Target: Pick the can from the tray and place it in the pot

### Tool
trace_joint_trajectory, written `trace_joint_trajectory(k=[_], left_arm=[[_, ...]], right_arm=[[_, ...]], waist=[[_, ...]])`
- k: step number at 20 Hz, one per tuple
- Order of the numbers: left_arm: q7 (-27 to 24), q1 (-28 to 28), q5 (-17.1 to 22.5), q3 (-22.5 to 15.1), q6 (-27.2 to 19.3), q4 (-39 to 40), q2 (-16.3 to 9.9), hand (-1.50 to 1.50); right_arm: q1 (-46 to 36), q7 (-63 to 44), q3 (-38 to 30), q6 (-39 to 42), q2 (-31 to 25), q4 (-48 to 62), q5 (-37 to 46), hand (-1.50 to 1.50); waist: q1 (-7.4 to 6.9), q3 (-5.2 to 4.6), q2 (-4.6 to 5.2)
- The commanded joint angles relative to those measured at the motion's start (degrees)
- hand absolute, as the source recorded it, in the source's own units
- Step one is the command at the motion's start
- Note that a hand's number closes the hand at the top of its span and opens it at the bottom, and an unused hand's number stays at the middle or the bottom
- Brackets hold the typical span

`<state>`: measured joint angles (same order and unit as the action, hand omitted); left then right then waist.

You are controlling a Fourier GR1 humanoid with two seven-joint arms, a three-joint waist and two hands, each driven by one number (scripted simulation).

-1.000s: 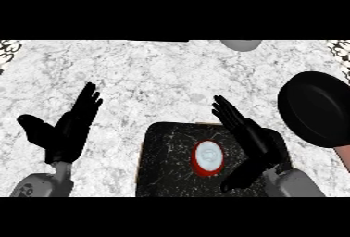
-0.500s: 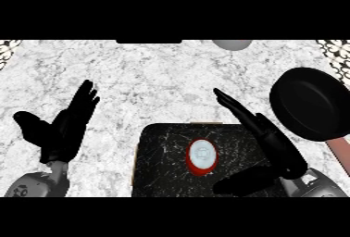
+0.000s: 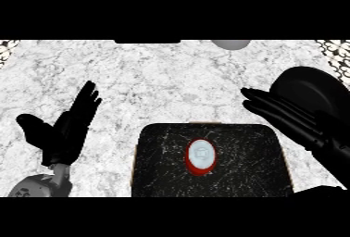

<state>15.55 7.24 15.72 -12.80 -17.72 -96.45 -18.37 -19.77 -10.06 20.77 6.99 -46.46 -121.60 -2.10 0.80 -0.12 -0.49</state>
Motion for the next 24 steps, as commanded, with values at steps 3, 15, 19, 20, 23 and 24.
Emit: trace_joint_trajectory(k=[3,15,19,20,23,24], left_arm=[[2.59,1.57,-0.50,-0.38,-0.43,-2.51,0.88,0.00],[0.45,2.59,-2.96,0.65,1.38,2.12,3.62,0.00],[-2.70,-1.02,-2.94,1.38,3.05,1.85,3.68,0.00],[-0.73,0.49,-2.71,1.75,2.57,2.47,4.18,0.00],[3.51,1.63,-1.99,3.35,2.34,-2.25,2.29,0.00],[-0.54,0.16,-3.56,1.37,3.03,1.43,4.16,0.00]], right_arm=[[-7.68,-16.04,-1.43,11.02,-6.34,-3.90,-6.92,-1.50],[-21.64,-45.53,6.98,15.07,6.49,-1.40,-10.79,-1.50],[-20.65,-49.21,8.52,18.16,7.50,-0.94,-12.00,-1.50],[-18.86,-46.27,9.52,18.86,7.62,0.22,-7.98,-1.50],[-20.00,-46.50,12.74,19.98,8.25,3.50,-5.03,-1.50],[-17.09,-43.28,11.68,20.71,6.35,3.50,-2.65,-1.50]], waist=[[-1.17,-0.01,0.30],[-1.13,0.05,0.43],[-1.04,0.05,0.41],[-0.98,0.08,0.47],[-1.25,0.09,0.43],[-0.86,0.11,0.52]])
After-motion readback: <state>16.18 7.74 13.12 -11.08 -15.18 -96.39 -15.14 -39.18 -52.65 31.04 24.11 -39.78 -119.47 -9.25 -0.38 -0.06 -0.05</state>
